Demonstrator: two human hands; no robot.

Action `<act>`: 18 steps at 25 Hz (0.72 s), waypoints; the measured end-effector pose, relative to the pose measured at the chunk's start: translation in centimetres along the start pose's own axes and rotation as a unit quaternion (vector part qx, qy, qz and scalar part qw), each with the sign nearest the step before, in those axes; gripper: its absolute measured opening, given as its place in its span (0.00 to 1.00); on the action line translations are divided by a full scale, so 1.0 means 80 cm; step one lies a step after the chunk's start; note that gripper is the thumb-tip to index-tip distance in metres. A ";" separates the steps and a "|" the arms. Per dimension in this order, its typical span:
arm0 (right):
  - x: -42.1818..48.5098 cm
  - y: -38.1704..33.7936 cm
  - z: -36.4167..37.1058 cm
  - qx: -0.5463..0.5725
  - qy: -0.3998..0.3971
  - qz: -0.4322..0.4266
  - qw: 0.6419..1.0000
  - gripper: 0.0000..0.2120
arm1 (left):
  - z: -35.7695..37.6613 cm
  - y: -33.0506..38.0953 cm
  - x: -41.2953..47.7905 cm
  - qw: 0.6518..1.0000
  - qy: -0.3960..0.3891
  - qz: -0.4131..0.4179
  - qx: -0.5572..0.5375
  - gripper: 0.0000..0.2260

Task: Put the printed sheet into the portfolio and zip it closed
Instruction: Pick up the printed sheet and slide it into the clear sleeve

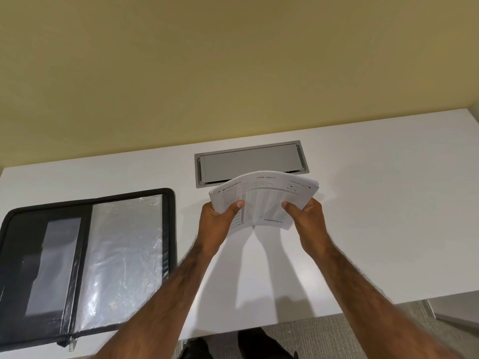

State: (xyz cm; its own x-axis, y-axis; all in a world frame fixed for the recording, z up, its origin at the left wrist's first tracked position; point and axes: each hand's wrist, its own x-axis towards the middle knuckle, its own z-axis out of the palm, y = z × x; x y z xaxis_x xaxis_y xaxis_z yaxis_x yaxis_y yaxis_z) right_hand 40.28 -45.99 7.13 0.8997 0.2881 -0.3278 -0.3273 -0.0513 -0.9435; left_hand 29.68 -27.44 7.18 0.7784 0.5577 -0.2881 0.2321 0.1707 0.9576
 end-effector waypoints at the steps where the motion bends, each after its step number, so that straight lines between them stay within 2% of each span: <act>1: -0.001 -0.001 -0.001 0.002 -0.005 -0.004 1.000 0.18 | -0.002 -0.001 0.000 1.000 -0.007 0.004 -0.001 0.11; 7: -0.002 0.009 -0.008 -0.002 -0.016 -0.002 1.000 0.21 | -0.009 -0.010 0.000 1.000 -0.026 -0.002 -0.008 0.12; 13: -0.009 0.015 -0.001 -0.055 -0.005 0.002 0.998 0.22 | -0.003 -0.001 0.006 0.999 -0.016 -0.036 -0.009 0.11; 18: 0.000 -0.012 0.032 -0.115 -0.058 -0.037 0.991 0.19 | -0.044 0.030 0.014 0.998 0.002 -0.050 -0.036 0.11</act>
State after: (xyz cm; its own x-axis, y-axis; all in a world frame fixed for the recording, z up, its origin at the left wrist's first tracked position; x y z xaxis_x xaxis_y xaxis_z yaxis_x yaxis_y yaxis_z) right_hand 39.84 -43.48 8.16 0.8755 0.4065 -0.2613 -0.1746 -0.2380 -0.9554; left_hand 29.05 -23.56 9.11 0.7513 0.5376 -0.3827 0.2659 0.2842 0.9212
